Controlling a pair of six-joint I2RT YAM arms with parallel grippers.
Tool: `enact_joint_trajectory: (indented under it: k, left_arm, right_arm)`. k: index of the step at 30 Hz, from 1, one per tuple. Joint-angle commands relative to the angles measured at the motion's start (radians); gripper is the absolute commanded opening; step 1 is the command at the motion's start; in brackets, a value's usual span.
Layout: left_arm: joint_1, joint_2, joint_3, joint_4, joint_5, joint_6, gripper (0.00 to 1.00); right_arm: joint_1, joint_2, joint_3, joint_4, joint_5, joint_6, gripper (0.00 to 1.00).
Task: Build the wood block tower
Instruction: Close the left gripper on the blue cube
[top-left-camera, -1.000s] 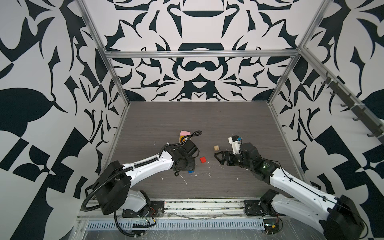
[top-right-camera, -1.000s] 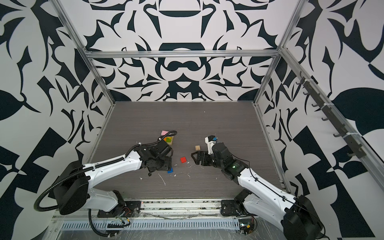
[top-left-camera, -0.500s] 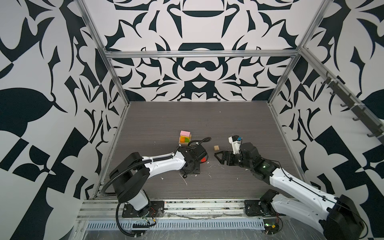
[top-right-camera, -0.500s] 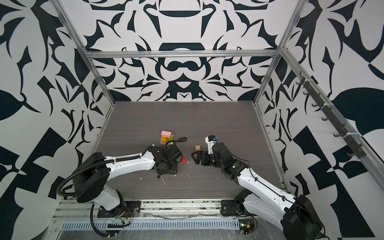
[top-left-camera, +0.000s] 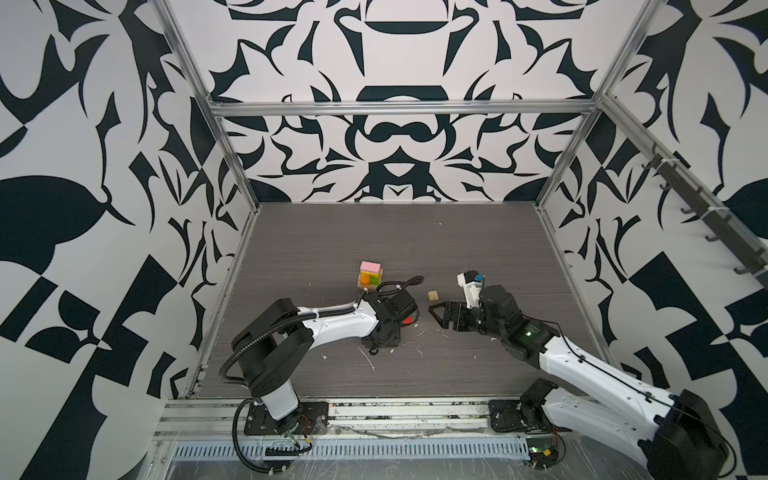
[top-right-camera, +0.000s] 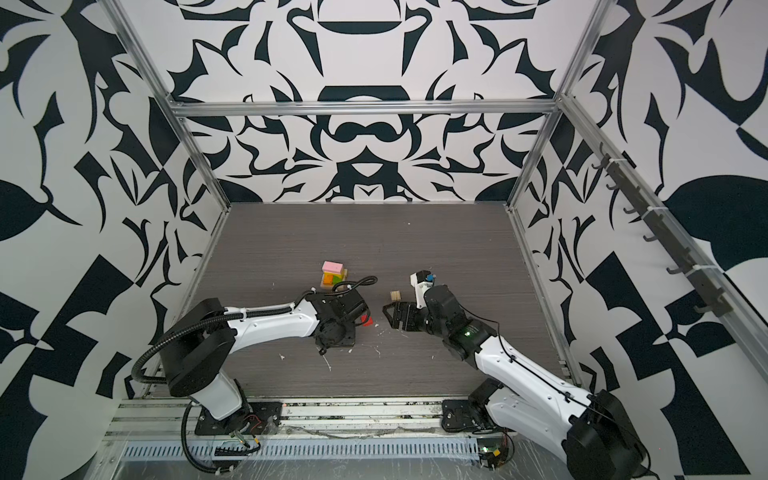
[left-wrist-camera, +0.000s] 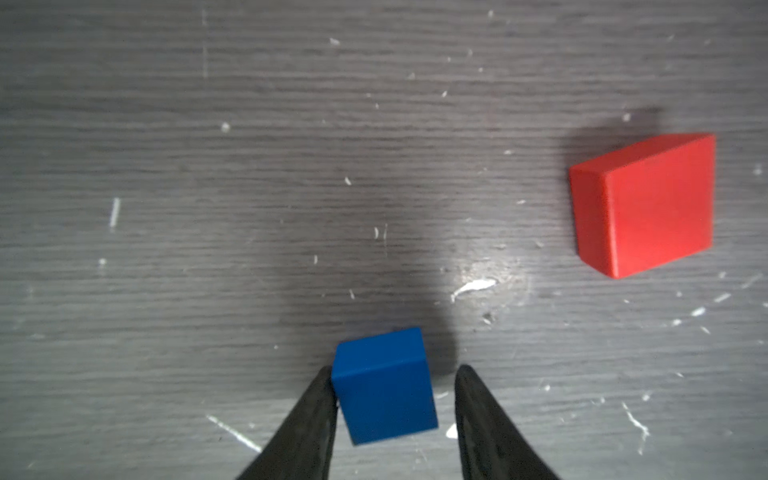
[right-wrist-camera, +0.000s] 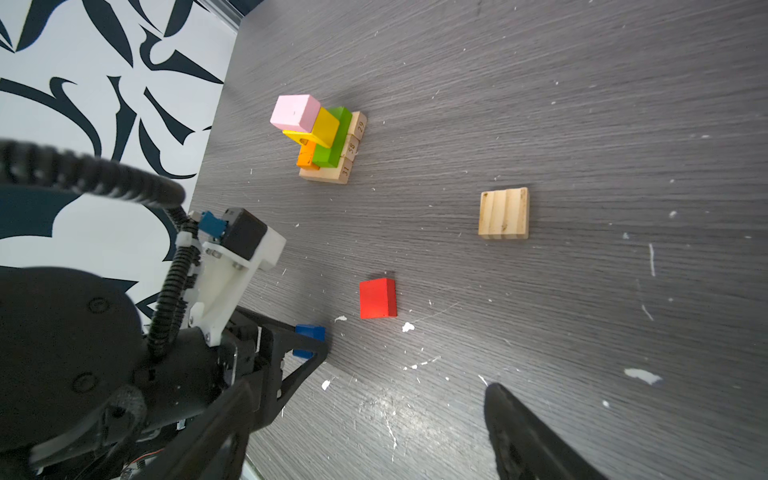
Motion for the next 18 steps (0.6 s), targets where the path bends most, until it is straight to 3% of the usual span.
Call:
enact_joint_trajectory:
  k: [1,18]
  left_arm:
    - [-0.003,0.012,0.010,-0.017,-0.012,-0.022,0.48]
    - [-0.002,0.033,0.016,-0.020,-0.019,0.014,0.33]
  right_arm:
    - [0.004,-0.022,0.016,0.017,0.013,-0.005,0.91]
    - [0.006,-0.038,0.010,0.010,0.015,-0.001,0.91]
